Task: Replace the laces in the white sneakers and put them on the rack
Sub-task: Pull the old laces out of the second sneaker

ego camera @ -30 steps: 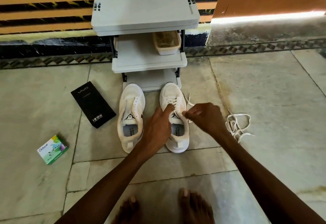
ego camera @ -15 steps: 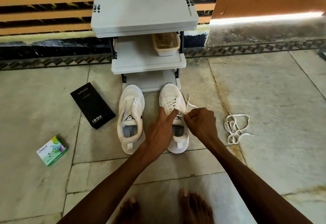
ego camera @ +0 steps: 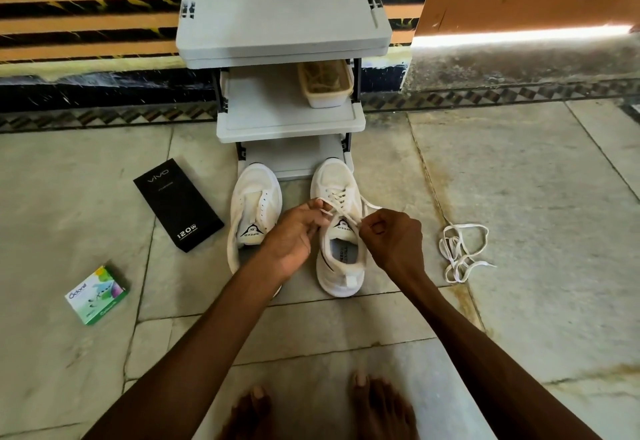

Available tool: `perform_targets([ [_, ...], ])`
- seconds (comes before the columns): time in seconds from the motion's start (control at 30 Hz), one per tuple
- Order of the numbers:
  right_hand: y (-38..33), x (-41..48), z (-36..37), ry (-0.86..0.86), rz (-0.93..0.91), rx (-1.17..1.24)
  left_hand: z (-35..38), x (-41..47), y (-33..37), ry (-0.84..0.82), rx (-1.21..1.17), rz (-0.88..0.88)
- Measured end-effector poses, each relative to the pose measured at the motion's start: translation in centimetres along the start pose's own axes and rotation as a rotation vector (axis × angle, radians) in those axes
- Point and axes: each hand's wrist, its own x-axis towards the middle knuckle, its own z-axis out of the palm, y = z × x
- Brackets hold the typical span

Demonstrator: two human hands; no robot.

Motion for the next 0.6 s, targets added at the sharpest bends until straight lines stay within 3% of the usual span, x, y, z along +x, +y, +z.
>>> perform_targets([
  [0.07, -0.1, 0.0, 0.3, 0.001, -0.021, 0.000, -0.1, 0.0, 0.5, -0.018, 0.239, 0.033],
  [0.27, -0.4, 0.2, 0.9, -0.004, -0.059, -0.030, 0.0, 0.1, 1.7, -0.092, 1.613, 0.185],
  [0.33, -0.5, 0.2, 1.1, -0.009, -0.072, -0.040, 1.4, -0.4, 0.7, -0.074, 1.897, 0.339],
  [0.4, -0.4, 0.2, 1.0, 0.001, -0.074, -0.039, 2.2, -0.5, -0.1, -0.124, 1.786, 0.527],
  [0.43, -0.3, 0.2, 0.9, 0.006, -0.071, -0.036, 2.1, -0.3, -0.3, -0.106, 1.541, 0.584],
  [0.53, 0.0, 0.0, 0.6, -0.001, -0.080, -0.024, 0.8, -0.3, -0.5, 0.275, 0.385, 0.558],
  [0.57, 0.0, 0.0, 0.6, -0.008, -0.083, -0.017, 0.7, -0.4, -0.7, 0.368, 0.223, 0.538],
  [0.6, -0.1, 0.0, 0.6, -0.020, -0.085, -0.014, 0.9, -0.7, -0.8, 0.416, 0.234, 0.529],
])
